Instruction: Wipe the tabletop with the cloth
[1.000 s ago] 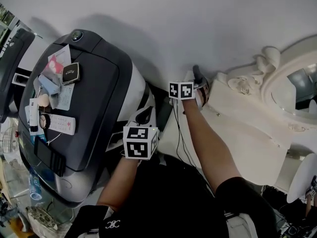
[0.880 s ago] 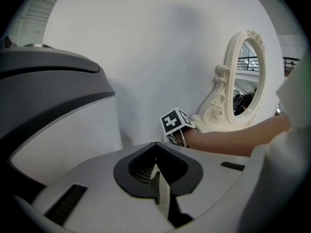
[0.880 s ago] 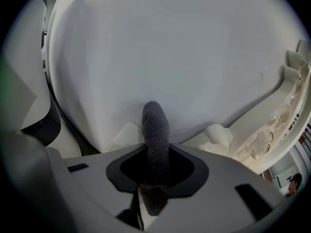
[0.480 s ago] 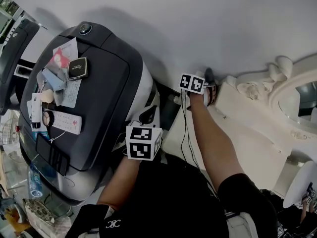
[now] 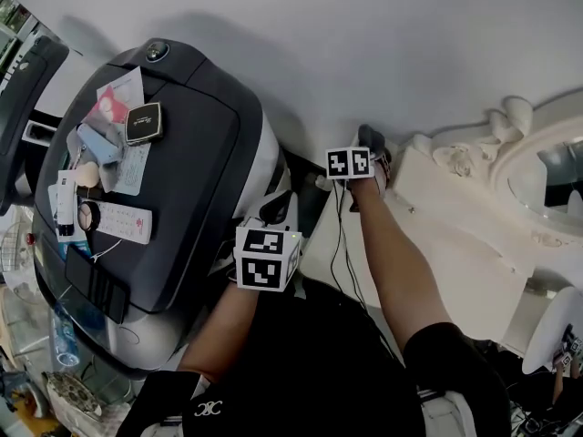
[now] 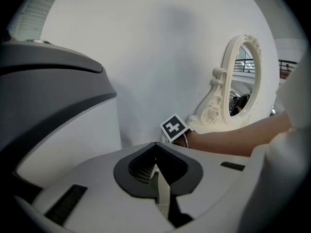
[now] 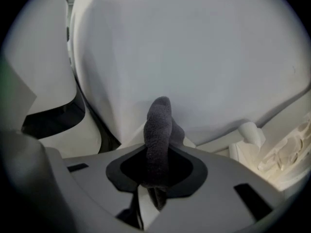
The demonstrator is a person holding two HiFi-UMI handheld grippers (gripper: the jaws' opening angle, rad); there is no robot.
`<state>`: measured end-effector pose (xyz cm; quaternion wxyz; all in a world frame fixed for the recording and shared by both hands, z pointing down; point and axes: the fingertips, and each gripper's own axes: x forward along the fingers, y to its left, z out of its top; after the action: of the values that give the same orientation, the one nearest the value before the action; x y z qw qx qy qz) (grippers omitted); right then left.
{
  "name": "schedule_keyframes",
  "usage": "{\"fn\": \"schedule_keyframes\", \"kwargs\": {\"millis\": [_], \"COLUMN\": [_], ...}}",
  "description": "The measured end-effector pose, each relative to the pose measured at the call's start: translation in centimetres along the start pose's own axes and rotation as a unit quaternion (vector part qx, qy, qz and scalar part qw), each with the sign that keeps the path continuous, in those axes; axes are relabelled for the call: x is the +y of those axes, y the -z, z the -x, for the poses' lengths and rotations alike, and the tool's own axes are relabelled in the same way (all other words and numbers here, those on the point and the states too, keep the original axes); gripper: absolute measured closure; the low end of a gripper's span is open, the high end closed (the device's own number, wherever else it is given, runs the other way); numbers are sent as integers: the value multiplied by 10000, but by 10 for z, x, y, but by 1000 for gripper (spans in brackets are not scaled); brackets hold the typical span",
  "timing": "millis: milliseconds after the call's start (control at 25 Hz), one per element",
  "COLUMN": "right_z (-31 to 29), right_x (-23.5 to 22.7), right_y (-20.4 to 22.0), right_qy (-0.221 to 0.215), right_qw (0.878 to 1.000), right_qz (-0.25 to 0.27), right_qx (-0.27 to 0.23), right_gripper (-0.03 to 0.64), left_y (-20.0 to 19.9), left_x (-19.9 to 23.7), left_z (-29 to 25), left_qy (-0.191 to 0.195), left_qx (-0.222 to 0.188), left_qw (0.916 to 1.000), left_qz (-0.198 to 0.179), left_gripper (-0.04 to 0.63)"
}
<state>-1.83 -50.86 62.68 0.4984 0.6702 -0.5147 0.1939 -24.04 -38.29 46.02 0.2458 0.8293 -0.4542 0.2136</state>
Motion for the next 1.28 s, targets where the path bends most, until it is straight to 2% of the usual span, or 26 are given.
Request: {"fn": "schedule_keyframes", "kwargs": {"millis": [200, 360, 520, 760, 1080, 1280], "right_z": [12, 25, 41, 65, 93, 109], "right_x": [20, 32, 48, 65, 85, 96], "right_y": [7, 19, 36, 62, 92, 111], "right_qy": [-443, -899, -1461, -2262, -2762, -3226], "right_qw": [9953, 9879, 9750, 9553, 9382, 9219], "right_qz": [808, 1096, 1356, 1317, 1498, 1603], "right_qx": [-289, -633, -984, -1374, -1449, -1423], "right_gripper": [532, 532, 532, 532, 532, 532], "left_y": [1, 2, 3, -3, 10, 16], "left_x": [-6, -10, -15, -22, -32, -32], "left_z": [2, 6, 9, 8, 8, 9], "left_qy": [48, 62, 94, 195, 394, 323], "left_qx": [-3, -20, -36, -110, 34, 66], "left_qw": [10000, 9999, 9998, 9994, 9986, 9991], "left_qz": [-72, -115, -184, -260, -350, -281], "left_gripper": [589, 589, 589, 589, 589, 589]}}
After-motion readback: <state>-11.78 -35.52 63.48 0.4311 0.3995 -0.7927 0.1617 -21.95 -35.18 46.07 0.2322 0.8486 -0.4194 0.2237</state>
